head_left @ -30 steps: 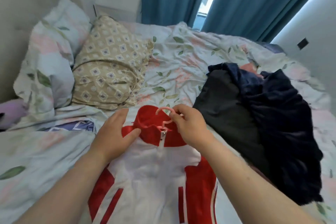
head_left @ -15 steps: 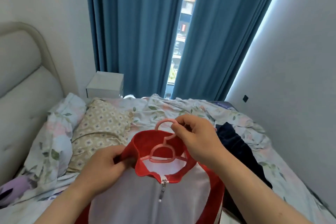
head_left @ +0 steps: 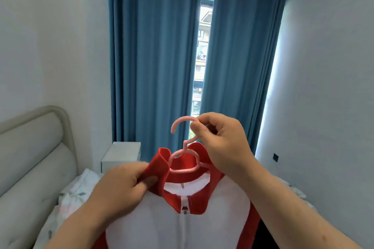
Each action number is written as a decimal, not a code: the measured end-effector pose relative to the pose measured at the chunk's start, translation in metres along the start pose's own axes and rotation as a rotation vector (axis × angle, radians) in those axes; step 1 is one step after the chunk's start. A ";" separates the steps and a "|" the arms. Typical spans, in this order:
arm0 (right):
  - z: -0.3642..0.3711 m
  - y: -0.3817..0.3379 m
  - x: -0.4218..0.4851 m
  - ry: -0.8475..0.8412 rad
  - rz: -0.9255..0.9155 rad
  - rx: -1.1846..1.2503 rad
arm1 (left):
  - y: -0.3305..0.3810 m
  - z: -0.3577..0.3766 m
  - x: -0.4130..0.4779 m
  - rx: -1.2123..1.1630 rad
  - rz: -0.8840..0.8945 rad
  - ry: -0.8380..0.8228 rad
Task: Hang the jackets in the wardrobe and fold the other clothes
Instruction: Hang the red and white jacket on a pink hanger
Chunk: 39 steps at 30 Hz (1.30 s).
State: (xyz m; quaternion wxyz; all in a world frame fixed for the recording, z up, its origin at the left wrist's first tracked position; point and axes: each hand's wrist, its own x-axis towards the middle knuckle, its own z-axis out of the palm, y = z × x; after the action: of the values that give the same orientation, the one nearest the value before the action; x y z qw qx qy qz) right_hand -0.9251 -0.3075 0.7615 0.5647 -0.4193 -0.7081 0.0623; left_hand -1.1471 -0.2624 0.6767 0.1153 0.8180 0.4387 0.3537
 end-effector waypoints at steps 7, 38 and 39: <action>-0.071 0.028 0.012 -0.295 0.113 -0.231 | 0.032 -0.055 0.014 0.048 -0.005 0.207; -0.091 0.017 0.002 -0.319 -0.409 -0.139 | 0.211 -0.110 -0.080 0.223 -0.248 0.475; -0.085 0.015 0.000 -0.323 -0.410 -0.094 | 0.215 -0.110 -0.088 0.238 -0.256 0.482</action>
State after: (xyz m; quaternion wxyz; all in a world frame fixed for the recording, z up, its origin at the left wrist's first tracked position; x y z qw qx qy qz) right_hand -0.8451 -0.3305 0.7833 0.4250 -0.2774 -0.8614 -0.0201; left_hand -1.1174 -0.4728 0.8216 -0.0451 0.6562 0.5914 0.4664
